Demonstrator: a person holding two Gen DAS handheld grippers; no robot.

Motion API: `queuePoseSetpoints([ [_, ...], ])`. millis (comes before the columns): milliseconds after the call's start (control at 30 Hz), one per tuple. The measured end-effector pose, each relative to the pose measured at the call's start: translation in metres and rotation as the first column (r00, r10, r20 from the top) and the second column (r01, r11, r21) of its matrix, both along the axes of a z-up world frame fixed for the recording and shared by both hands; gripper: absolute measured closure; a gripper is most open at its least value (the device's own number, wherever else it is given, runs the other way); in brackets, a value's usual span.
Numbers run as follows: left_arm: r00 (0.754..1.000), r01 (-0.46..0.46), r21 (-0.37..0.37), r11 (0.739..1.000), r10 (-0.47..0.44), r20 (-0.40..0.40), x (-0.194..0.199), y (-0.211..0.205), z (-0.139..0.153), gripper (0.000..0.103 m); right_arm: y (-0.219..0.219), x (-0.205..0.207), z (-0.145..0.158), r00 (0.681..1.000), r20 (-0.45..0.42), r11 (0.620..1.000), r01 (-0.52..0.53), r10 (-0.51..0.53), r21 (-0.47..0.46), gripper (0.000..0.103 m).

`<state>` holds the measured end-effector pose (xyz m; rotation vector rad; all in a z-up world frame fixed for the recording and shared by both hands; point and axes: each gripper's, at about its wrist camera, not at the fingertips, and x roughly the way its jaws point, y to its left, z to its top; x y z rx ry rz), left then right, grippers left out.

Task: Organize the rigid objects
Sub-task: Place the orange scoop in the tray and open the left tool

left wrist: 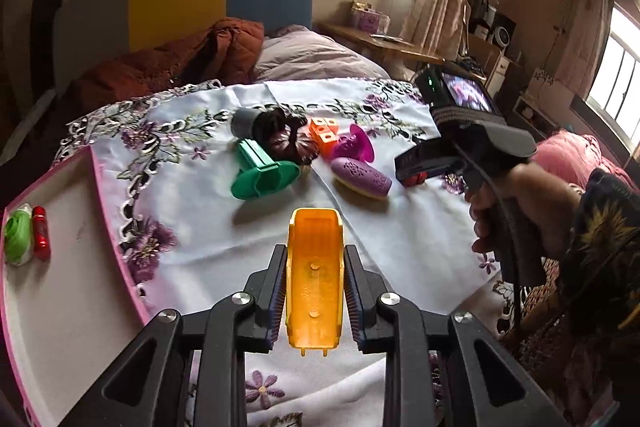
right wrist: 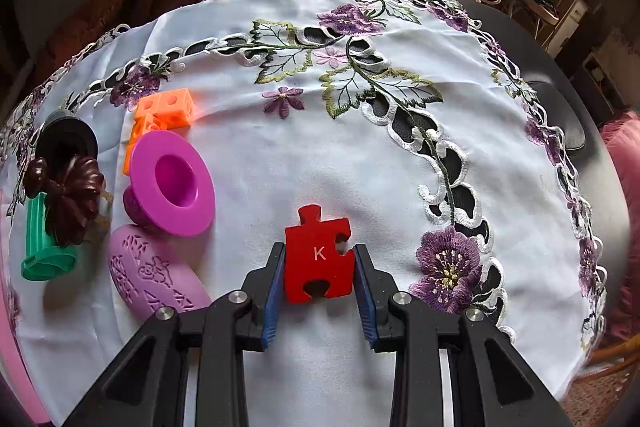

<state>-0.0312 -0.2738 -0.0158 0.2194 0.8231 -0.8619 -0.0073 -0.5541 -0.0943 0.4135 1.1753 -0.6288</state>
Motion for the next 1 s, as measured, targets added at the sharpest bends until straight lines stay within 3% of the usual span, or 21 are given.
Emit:
queuePoseSetpoints([
  [367, 0.998, -0.057, -0.023, 0.998, 0.057, -0.033, 0.008, 0.024, 0.007, 0.077, 0.001, 0.000, 0.001, 1.000, -0.007, 1.000, -0.022, 0.022, -0.016, 0.070],
  [600, 0.979, -0.192, -0.048, 0.980, 0.188, -0.073, 0.035, 0.072, 0.013, 0.077, 0.002, -0.001, 0.002, 1.000, -0.009, 0.999, -0.028, 0.028, -0.021, 0.070],
  [767, 0.939, -0.337, -0.042, 0.941, 0.332, -0.094, 0.065, 0.125, 0.012, 0.077, 0.003, 0.000, 0.002, 0.999, -0.010, 0.999, -0.031, 0.031, -0.020, 0.070],
  [1000, 0.848, -0.509, 0.050, 0.859, 0.511, -0.143, 0.122, 0.181, -0.018, 0.077, 0.004, 0.000, 0.002, 0.999, -0.014, 0.999, -0.035, 0.035, -0.024, 0.070],
])
